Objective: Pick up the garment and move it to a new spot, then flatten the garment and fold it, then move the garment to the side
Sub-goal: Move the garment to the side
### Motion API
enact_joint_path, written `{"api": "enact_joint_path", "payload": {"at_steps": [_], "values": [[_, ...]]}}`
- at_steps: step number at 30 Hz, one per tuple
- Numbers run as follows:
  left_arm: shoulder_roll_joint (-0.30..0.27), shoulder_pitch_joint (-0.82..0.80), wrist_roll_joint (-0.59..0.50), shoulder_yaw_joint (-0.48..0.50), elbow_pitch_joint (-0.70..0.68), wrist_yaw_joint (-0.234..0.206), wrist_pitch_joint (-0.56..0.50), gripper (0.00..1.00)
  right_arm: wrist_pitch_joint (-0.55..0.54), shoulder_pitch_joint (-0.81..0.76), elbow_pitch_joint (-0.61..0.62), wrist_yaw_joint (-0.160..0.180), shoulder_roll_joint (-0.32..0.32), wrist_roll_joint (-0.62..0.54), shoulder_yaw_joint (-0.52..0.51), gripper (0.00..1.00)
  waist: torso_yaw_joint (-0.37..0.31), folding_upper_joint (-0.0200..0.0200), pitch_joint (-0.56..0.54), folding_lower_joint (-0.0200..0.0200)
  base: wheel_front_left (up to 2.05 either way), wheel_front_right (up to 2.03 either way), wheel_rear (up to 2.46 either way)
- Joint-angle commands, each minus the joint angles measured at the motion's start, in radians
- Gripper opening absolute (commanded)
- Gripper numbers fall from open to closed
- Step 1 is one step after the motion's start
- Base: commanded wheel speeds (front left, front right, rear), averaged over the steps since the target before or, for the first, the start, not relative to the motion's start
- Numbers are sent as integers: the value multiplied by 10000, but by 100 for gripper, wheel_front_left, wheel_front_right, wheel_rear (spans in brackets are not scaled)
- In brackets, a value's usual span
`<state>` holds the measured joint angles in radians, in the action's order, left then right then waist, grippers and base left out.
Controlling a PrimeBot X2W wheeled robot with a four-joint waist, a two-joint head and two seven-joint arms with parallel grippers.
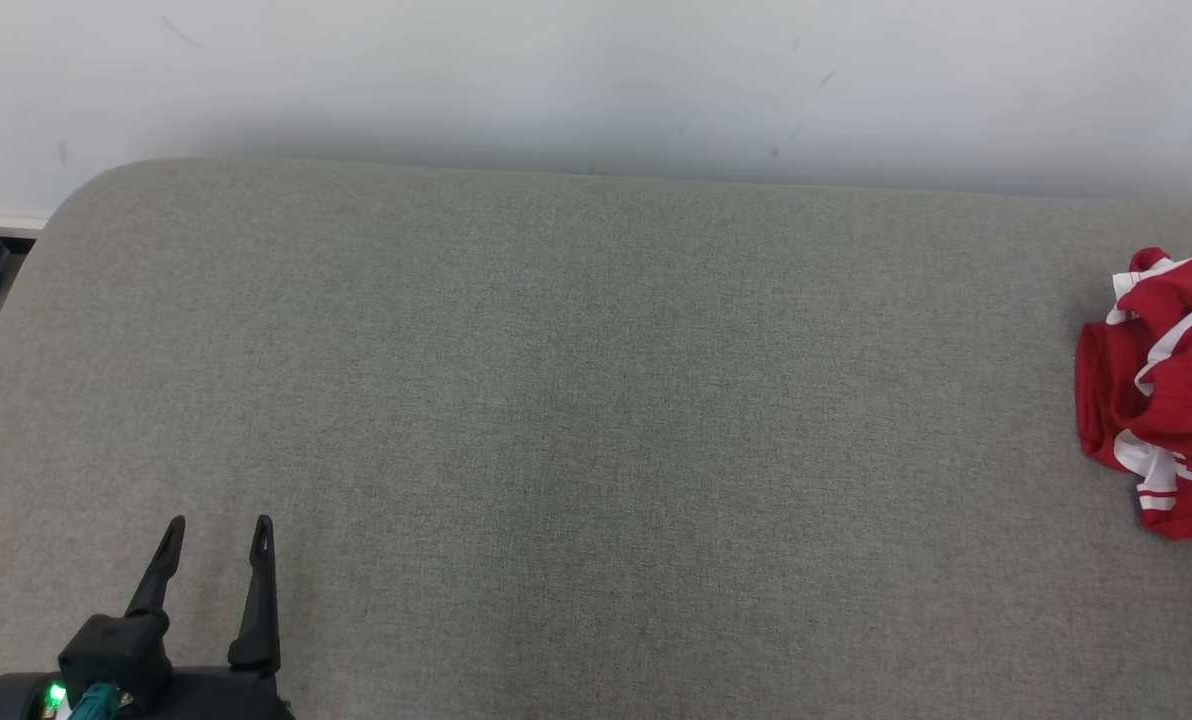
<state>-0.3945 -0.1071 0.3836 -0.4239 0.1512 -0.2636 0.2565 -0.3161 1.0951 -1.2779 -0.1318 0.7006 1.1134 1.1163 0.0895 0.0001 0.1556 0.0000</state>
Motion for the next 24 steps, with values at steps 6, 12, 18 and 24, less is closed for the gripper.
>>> {"api": "enact_joint_path", "payload": {"at_steps": [6, 12, 18, 24], "values": [[-72, -103, 14, -10, 20, -61, 44, 100, 22, 28, -117, 25, 123, -95, -71, 0, 76, -1, 46, 0, 0, 0, 0], [-101, -119, 33, -9, 50, -68, 52, 100, -312, -176, -147, 25, 284, -224, -149, 76, 91, -1, 16, 0, 0, 0, 0], [-134, -127, 66, -9, 61, -79, 60, 100, -182, -198, -134, 25, 342, -476, -291, 100, 57, -1, -33, 0, 0, 0, 0], [-150, -66, 108, -11, 86, -106, 67, 100, 254, -346, -131, 25, -18, -521, -510, 100, 6, -1, -188, 0, 0, 0, 0]]}}
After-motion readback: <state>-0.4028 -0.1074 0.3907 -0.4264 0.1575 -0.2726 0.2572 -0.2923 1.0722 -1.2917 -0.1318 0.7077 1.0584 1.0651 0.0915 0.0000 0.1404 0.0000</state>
